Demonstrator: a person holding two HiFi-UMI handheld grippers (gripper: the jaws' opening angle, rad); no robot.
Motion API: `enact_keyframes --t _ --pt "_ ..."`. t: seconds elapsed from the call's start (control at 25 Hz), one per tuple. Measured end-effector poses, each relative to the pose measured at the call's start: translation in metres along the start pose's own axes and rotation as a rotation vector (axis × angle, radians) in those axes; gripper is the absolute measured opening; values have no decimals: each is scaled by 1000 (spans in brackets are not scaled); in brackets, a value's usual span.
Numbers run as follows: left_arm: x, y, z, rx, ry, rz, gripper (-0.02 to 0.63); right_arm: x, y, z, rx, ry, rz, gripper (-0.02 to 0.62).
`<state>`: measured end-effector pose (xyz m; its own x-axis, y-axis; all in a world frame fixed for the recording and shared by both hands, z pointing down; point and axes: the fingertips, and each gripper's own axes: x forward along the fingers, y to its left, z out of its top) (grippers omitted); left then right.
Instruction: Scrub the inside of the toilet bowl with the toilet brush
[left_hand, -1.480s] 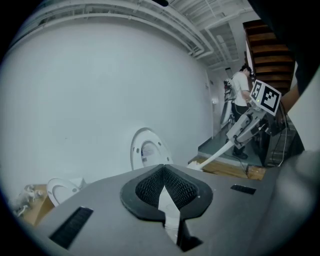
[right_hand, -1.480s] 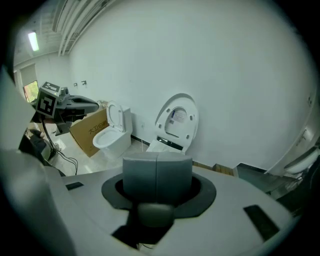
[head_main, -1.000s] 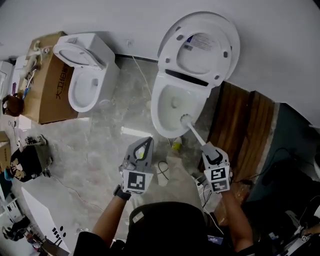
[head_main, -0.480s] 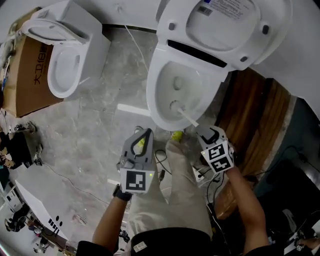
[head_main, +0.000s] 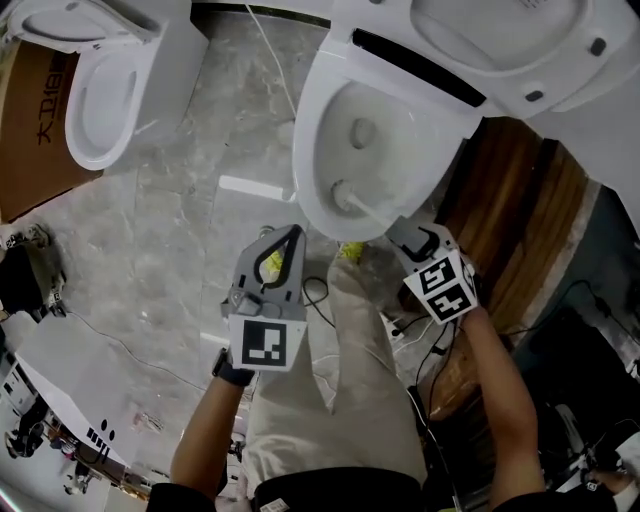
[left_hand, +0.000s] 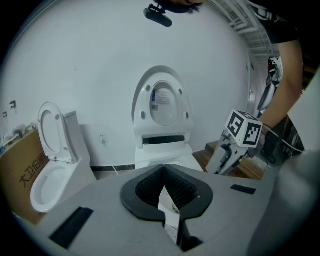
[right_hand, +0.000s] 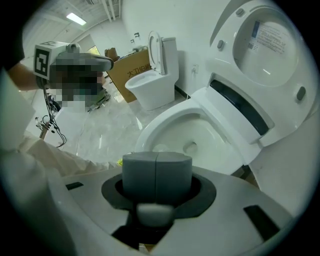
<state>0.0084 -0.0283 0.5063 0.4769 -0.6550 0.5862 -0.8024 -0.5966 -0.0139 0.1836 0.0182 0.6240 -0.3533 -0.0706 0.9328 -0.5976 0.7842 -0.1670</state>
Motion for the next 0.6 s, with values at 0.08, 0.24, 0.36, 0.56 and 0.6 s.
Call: enact_keyframes --t 0.08,0.24,0.36,0.56,0.6 --pt "0 6 -3 -1 0 -6 19 6 4 2 4 5 25 158" --pt "0 17 -5 -14 1 -1 20 19 8 10 24 -2 71 158" --pt "0 25 -4 -27 -2 7 19 26 4 17 45 -19 82 158" --pt "-3 28 -5 -41 -3 8 20 35 -6 28 81 -73 66 158" --pt "-4 28 -7 -48 -5 10 20 36 -8 29 88 -82 61 158"
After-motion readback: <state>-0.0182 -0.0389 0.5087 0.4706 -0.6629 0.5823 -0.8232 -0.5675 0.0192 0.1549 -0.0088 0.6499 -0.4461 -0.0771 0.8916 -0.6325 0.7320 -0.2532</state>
